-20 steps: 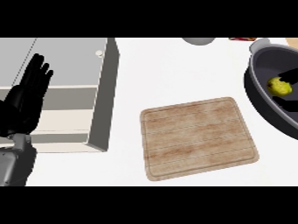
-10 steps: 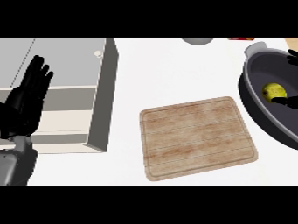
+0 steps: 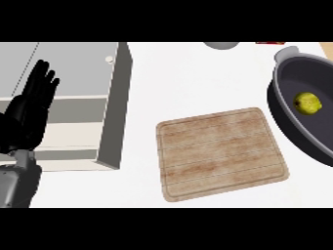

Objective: Pick the pear from the cutting board and place it in the pot

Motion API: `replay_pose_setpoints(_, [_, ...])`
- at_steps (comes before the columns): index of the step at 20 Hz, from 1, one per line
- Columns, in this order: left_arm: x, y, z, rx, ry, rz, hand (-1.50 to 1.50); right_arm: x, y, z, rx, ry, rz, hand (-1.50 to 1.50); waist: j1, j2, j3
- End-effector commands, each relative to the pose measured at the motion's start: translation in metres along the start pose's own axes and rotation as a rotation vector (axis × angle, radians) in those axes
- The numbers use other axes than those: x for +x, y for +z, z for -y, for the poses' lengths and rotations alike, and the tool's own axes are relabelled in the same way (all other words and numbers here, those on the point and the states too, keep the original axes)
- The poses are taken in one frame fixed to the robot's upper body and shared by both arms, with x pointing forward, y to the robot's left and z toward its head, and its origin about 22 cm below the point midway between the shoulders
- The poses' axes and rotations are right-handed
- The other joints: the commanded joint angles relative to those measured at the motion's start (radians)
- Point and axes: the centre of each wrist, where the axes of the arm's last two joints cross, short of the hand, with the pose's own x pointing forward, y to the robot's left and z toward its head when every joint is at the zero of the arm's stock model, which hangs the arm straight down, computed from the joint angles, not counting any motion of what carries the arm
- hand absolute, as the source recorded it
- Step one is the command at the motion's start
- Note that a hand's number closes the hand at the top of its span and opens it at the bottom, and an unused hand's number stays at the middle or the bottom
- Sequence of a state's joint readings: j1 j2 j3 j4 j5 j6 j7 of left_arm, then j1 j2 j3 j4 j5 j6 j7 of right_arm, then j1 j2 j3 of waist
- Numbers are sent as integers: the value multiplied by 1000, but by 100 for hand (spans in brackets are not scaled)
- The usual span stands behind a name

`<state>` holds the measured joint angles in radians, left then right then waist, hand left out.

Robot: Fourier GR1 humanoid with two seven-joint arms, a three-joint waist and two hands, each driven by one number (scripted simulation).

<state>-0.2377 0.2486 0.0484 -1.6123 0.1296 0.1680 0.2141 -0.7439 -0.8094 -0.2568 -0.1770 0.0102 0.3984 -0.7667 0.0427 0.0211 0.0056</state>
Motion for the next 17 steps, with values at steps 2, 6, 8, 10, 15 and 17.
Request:
replay_pose_setpoints(2, [11,-4,4,-14,23,31,0,7,25,39,18,-48,28,-150,10,7,4])
replay_pose_setpoints(6, [10,-5,6,-5,17,13,0,22,33,63,30,-65,17,-150,2,6,4])
replay_pose_setpoints(8, [4,-2,-9,-11,6,13,0,18,40,64,40,-45,27,-150,6,7,5])
replay_pose_setpoints(10, [2,-4,-1,7,6,10,0,22,42,71,54,-50,25,-150,1,9,6])
replay_pose_setpoints(15, [1,-4,-7,9,5,8,0,22,49,76,53,-44,19,-150,5,8,6])
replay_pose_setpoints(17, [-1,2,-4,-3,1,17,0,21,51,76,47,-42,14,-150,13,5,7])
